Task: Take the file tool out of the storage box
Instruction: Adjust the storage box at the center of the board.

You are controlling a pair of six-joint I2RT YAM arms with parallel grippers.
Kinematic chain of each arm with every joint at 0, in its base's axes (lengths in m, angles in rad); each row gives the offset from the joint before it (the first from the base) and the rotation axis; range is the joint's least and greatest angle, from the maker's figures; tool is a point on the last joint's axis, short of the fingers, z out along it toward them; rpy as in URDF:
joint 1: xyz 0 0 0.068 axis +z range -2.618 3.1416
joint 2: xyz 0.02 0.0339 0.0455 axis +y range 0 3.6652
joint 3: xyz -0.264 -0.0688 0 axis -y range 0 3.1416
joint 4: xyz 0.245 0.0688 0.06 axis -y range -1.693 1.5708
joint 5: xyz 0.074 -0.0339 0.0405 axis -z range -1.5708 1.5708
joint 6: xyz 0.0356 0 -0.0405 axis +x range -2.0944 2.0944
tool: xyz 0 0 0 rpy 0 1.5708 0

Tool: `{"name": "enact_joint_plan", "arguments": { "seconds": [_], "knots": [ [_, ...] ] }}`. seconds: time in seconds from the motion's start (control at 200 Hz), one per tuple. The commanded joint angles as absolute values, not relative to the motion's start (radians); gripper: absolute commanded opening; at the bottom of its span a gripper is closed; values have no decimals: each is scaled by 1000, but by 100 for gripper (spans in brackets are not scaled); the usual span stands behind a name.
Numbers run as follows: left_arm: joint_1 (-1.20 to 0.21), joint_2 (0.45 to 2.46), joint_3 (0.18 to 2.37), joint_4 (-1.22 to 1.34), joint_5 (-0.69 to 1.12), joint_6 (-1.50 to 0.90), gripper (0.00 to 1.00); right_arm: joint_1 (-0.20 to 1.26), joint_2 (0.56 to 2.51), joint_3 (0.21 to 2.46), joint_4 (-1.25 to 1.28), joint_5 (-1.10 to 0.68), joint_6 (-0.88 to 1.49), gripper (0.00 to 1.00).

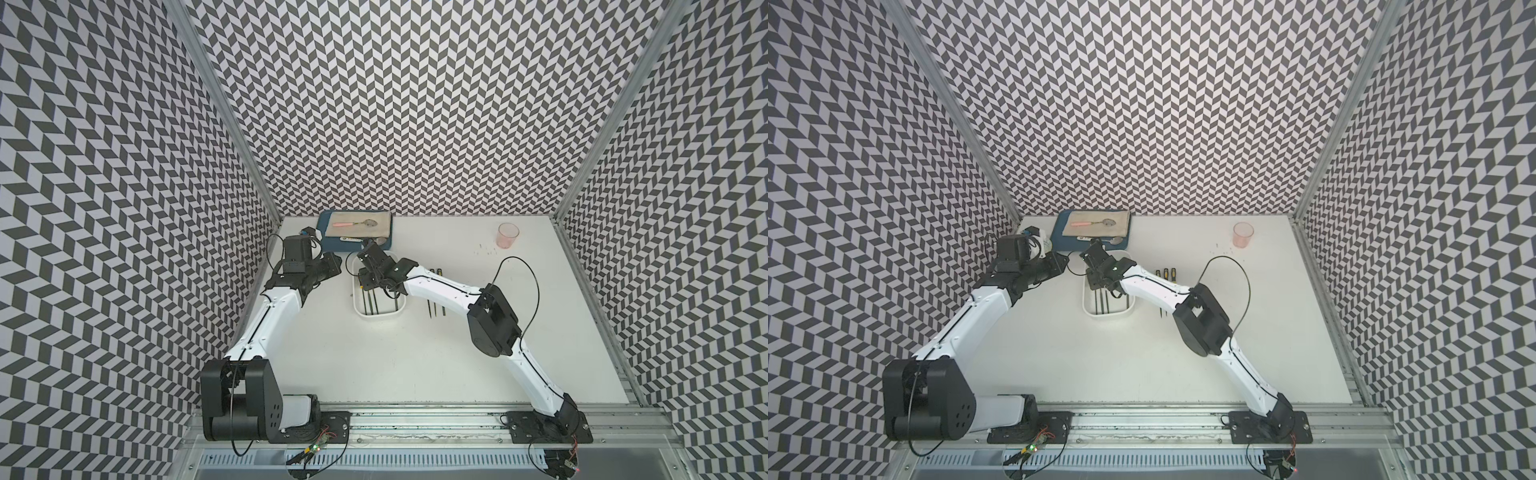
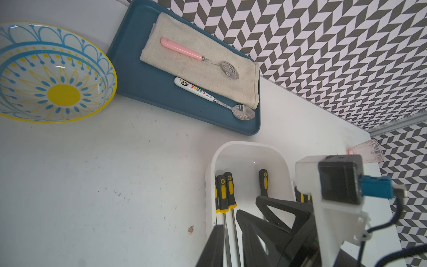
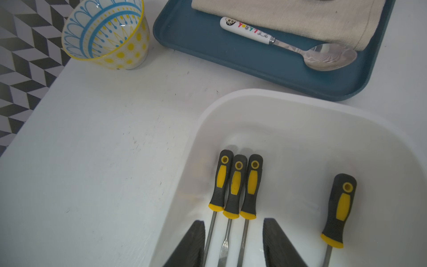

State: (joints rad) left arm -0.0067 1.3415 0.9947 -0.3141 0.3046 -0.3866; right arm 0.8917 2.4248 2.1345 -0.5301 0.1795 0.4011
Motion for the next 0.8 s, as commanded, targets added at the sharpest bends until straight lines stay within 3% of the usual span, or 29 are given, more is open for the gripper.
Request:
{"name": "enact_joint_plan", "arguments": {
  "seconds": [0.0, 0.561, 0.796],
  "knots": [
    [-10, 1324, 988, -293, 316, -388, 21, 870, 2445, 2130, -470, 146, 415, 44],
    [-11, 1334, 989, -296, 319, -388, 21, 838, 2497, 2105, -446, 135, 375, 43],
    [-10, 1333, 988, -294, 329, -388, 20, 854, 2512, 2182, -573, 329, 375, 44]
  ]
}}
